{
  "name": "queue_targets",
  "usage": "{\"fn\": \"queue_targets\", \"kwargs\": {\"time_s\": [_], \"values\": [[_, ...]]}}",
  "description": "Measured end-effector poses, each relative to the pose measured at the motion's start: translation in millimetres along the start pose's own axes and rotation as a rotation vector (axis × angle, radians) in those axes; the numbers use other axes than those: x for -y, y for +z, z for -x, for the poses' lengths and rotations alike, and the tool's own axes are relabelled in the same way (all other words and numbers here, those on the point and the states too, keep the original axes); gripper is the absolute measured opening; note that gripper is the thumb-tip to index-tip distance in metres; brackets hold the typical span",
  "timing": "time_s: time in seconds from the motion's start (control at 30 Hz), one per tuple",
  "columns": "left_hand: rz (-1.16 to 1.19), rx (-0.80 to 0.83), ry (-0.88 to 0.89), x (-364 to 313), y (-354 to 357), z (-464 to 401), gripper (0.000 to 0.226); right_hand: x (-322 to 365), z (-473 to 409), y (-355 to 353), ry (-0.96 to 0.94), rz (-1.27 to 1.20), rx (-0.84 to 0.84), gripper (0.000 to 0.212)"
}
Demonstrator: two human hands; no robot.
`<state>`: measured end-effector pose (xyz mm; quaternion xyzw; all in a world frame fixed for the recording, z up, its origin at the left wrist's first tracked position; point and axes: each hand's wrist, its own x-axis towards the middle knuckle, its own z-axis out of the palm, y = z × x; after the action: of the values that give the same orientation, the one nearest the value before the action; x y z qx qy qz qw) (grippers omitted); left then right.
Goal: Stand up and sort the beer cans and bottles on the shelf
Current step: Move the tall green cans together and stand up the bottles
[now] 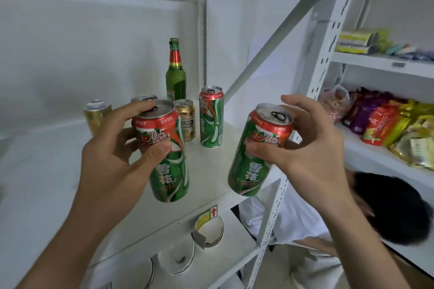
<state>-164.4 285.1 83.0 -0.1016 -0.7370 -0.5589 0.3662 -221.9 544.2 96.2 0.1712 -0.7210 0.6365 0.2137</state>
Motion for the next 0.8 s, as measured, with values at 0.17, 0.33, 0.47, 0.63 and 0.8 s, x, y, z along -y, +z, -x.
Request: {"fn": "queue_targets", "kwargs": {"time_s": [0.17,0.33,0.47,0.63,0.8], "values": [[-0.026,-0.03,-0.022,21.1,5.6,-14.9,0.06,-18.3,-27.4,14.0,-0.013,0.004,0.041,0.082],[-0.063,-0.063,-0.034,35.9,22.0,-26.6,0.058,-40.1,-54.9,24.8,0.009,-0.016,0.135,0.083],[-0.109,-0.116,-0.054,40.3,41.6,-34.0,0.053,-59.9,-78.4,32.1,-0.024,-0.039,0.231,0.081],[-0.214,-0.229,-0.086,51.1,64.7,-33.8,0.055,-78.4,-101.0,45.6,-0.121,-0.063,0.384,0.077],[-0.326,-0.303,-0.119,62.4,76.7,-31.9,0.056,-92.8,-106.5,67.4,-0.154,-0.109,0.496,0.075]]}}
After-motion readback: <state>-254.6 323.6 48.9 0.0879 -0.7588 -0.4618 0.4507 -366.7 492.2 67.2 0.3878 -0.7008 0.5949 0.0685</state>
